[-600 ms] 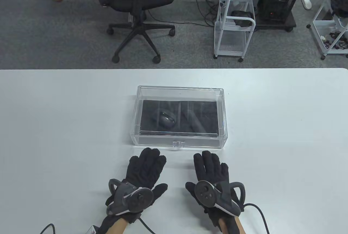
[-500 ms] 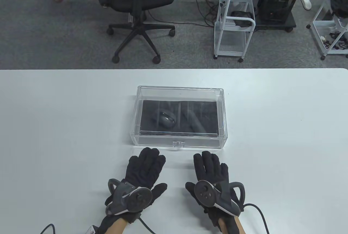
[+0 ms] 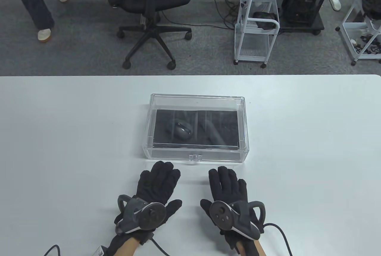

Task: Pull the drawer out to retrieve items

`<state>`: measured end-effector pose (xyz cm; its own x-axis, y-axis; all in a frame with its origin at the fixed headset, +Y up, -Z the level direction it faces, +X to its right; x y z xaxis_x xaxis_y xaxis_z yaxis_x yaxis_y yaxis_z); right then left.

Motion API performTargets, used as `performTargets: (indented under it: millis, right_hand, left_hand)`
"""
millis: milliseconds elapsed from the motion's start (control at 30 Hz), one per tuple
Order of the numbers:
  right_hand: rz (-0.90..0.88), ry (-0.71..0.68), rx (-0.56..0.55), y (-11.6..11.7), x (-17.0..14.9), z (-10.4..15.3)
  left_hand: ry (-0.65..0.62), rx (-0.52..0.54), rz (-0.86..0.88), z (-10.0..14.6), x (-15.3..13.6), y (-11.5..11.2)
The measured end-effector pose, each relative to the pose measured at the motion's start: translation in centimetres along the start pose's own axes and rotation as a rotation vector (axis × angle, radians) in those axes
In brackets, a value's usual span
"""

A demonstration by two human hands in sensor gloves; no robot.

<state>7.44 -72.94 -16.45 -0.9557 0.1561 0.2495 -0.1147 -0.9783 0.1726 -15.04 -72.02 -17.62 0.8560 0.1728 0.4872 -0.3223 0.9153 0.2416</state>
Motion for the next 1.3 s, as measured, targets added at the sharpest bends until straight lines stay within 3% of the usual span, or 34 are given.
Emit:
performTargets:
  millis: [233,300,500,633,767,1067,1300]
  right_hand:
    - [-0.069,0.042,-0.114,-1.0,0.4,-0.5]
    - [-0.148,0.07,-0.102,-1.3,0.2,-1.2]
    - [-0.581,0.175,0.098,-0.4,-1.4,-5.5]
    - [-0.85,0.28,0.227,1.3,-2.3,-8.7]
    - [-1.062,0.304,0.34,3.1,-2.4,-10.4]
    - [-1.277,0.444,0.311,5.2,-2.8,-11.7]
    - [-1.341,0.545,0.149,5.7,-2.9,-11.5]
  left_hand:
    - [-0.001,-0.006,-0.005,0.0,0.1,0.0]
    - [0.0,-0.004,-0.004,0.0,0.0,0.0]
    - [0.013,0.003,0.007,-0.2,-0.1,0.1]
    - [0.022,0.004,0.014,-0.2,-0.3,0.1]
    - [0.032,0.009,0.021,-0.2,-0.4,0.2]
    - [0.073,0.015,0.026,0.0,-1.3,0.3]
    - [0.079,-0.017,0.011,0.0,-1.3,-0.3]
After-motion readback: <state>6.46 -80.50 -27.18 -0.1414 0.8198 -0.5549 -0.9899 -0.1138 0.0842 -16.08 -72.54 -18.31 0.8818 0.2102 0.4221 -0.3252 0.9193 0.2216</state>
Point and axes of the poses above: the tracker on the back of each hand, its own x axis roughly to the thumb side, its own z axis roughly from the fingertips to the wrist, y = z × x, the point moved 1 cm from there along -z, roughly from the wrist to the fingertips, and after that the axes turned 13 degrees about x, right-handed, at the moved point
